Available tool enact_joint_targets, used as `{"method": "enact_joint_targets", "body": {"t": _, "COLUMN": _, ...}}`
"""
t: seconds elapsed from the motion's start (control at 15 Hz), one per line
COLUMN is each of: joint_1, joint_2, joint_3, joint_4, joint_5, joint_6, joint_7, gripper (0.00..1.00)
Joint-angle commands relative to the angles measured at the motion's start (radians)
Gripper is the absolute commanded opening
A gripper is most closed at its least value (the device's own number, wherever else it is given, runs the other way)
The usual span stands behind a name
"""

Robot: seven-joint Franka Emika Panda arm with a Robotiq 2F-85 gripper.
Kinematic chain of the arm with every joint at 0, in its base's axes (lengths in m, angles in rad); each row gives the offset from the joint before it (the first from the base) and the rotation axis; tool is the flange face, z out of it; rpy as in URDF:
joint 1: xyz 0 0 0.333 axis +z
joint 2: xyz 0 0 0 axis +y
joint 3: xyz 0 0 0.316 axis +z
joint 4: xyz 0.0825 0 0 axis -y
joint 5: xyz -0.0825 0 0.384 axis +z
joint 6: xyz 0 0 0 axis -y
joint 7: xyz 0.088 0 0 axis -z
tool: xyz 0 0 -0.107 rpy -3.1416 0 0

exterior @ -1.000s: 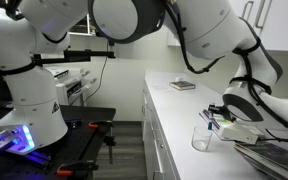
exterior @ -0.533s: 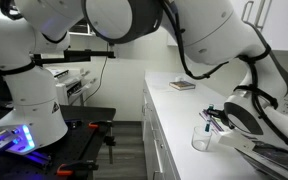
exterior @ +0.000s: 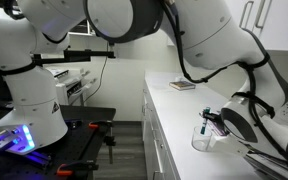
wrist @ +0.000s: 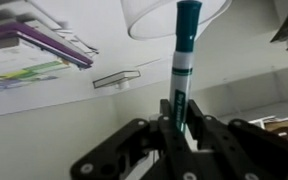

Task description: Pick the marker and put it in the cup

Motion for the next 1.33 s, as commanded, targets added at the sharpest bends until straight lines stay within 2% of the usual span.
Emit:
{"method": "enact_joint_targets", "body": {"t": 0.0, "joint_1": 0.028, "joint_2": -0.012, "joint_3": -0.047, "joint_4": -0.009, "joint_5": 0.043, "joint_6": -0.025, "joint_7": -0.027, "gripper": 0.46}}
{"method": "enact_joint_targets", "body": {"t": 0.07, "joint_1": 0.028, "joint_2": -0.014, "joint_3": -0.052, "joint_4": -0.012, "joint_5": 0.047, "joint_6": -0.027, "joint_7": -0.033, "gripper": 0.47}}
{"method": "enact_joint_targets", "body": {"t": 0.2, "joint_1": 0.034, "joint_2": -0.023, "joint_3": -0.064, "joint_4": -0.018, "joint_5": 0.047, "joint_6": -0.024, "joint_7": -0.04, "gripper": 0.6}}
{"method": "enact_joint_targets", "body": {"t": 0.53, "joint_1": 0.068, "joint_2": -0.069, "joint_3": -0.091, "joint_4": -0.045, "joint_5": 0.03, "joint_6": 0.01, "joint_7": -0.03, "gripper": 0.99}}
{"method": "enact_joint_targets", "body": {"t": 0.93, "joint_1": 0.177, "joint_2": -0.168, "joint_3": -0.172, "joint_4": -0.106, "joint_5": -0.023, "joint_6": 0.105, "joint_7": 0.058, "gripper": 1.0}}
{"method": "enact_joint_targets", "body": {"t": 1.27, "joint_1": 0.221, "joint_2": -0.231, "joint_3": -0.192, "joint_4": -0.163, "joint_5": -0.077, "joint_6": 0.132, "joint_7": 0.16, "gripper": 1.0}}
